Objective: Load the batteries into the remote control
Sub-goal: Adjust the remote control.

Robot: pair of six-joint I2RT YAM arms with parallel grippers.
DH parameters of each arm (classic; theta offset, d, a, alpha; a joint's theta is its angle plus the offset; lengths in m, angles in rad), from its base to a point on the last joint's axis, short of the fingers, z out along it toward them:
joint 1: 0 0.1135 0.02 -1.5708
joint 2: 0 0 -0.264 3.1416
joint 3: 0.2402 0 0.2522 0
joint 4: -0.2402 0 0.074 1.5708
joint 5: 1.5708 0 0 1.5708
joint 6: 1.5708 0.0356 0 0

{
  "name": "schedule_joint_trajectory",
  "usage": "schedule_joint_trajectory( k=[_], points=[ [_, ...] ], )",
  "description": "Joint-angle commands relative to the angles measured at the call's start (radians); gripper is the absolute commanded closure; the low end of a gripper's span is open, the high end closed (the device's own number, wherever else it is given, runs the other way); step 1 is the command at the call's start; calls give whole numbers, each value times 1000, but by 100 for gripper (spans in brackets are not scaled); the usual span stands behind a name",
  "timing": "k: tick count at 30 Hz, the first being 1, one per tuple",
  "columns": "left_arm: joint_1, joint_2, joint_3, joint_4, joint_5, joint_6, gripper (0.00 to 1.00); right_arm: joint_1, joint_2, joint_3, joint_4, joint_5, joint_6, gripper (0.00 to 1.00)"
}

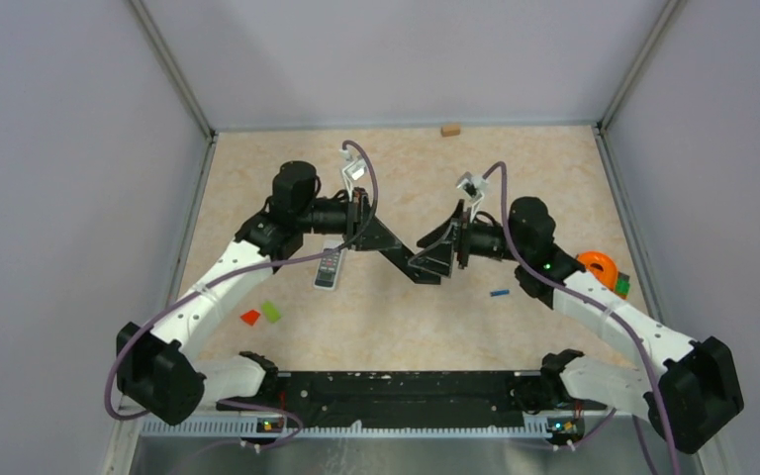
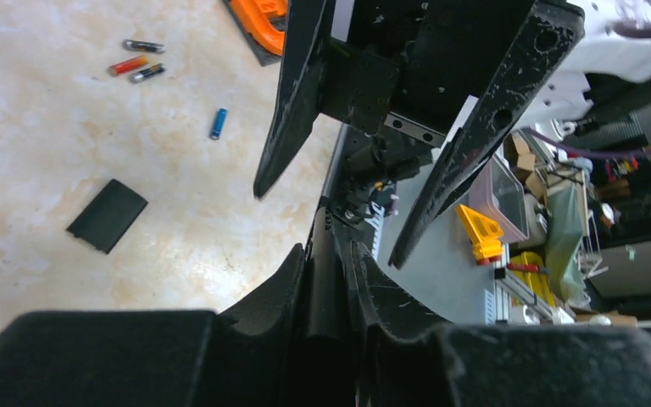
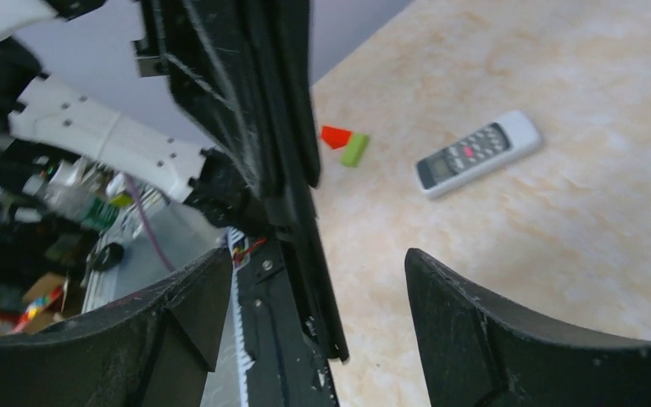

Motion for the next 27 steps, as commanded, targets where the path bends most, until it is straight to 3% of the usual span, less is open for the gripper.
schedule_joint_trajectory(
  k=[1, 8, 12, 14, 15, 17, 19, 22, 27],
  points=[
    [-11, -42, 20, 51, 121, 52, 100, 88, 61, 133, -60, -181, -137, 27],
    [-13, -57, 24, 57, 184, 72, 96, 138, 110, 144, 15, -274, -100, 60],
    [-13, -76, 21, 82, 206, 63, 90, 144, 122, 143, 55, -280, -61, 85],
    [-13, -82, 20, 110, 197, 31, 85, 144, 132, 137, 112, -269, -14, 95],
    [-12, -87, 19, 138, 170, -1, 76, 144, 136, 132, 142, -251, 16, 99],
    [-12, -98, 2, 240, 68, -111, 40, 144, 139, 119, 211, -193, 78, 100],
    [-10, -107, -17, 304, -54, -202, 23, 144, 136, 93, 316, -120, 164, 100],
    [-4, -118, -39, 334, -204, -301, 14, 144, 139, 51, 499, -27, 295, 100],
    [-2, -130, -135, 626, -227, -491, 19, 143, 171, 24, 637, 90, 424, 100]
  ],
)
